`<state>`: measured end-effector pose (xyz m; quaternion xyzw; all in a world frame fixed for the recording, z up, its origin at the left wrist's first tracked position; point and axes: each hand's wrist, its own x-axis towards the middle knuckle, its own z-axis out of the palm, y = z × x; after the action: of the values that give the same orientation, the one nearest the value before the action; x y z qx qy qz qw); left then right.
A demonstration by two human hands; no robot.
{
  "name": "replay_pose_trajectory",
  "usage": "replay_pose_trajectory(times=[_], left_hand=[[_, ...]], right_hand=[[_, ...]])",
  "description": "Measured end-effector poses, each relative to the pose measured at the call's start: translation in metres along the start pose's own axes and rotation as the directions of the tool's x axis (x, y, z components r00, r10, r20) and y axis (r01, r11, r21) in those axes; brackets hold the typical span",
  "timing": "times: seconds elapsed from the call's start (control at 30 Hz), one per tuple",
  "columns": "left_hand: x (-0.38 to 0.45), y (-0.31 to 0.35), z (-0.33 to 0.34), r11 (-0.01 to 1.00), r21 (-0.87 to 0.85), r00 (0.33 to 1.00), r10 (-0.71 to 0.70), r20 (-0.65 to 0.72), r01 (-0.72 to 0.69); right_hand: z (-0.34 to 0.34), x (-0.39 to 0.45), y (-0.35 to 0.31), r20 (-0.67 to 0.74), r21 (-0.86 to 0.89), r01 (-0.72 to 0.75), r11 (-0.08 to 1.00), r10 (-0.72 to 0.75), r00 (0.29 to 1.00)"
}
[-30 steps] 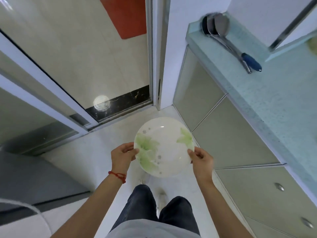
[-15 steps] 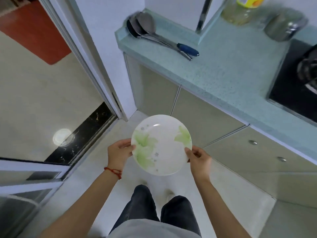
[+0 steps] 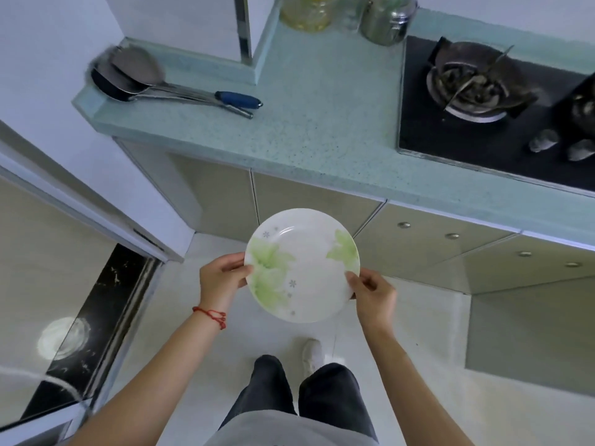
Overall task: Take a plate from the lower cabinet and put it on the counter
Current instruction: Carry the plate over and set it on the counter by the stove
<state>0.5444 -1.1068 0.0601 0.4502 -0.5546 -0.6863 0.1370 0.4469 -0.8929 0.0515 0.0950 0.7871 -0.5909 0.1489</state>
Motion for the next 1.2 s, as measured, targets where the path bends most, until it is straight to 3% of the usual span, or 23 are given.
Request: replay_pose_trajectory(times=[0.3,0.67,1.2], left_hand=[[0.042,0.023,0.058,1.0,0.012,1.0,0.005,0.003,-0.005],[0.093,0.067,0.133,1.0,-0.026,1.0,0.019,0.009,-0.018],[0.207,0.122,0.177,0.987,0.14,0.995,0.07,0.073,-0.08]], right_hand=[[-0.011,0.067,-0.021,-0.054,0.025,0.021,0.999,-0.02,0.998],[-0.021,0.163,-0.069,-0.019,-0.023,0.062,0.998,-0.062,0.998],[0.026,0.259,-0.12,-0.075,-0.049,0.023,0.999,-0.026,0.997]])
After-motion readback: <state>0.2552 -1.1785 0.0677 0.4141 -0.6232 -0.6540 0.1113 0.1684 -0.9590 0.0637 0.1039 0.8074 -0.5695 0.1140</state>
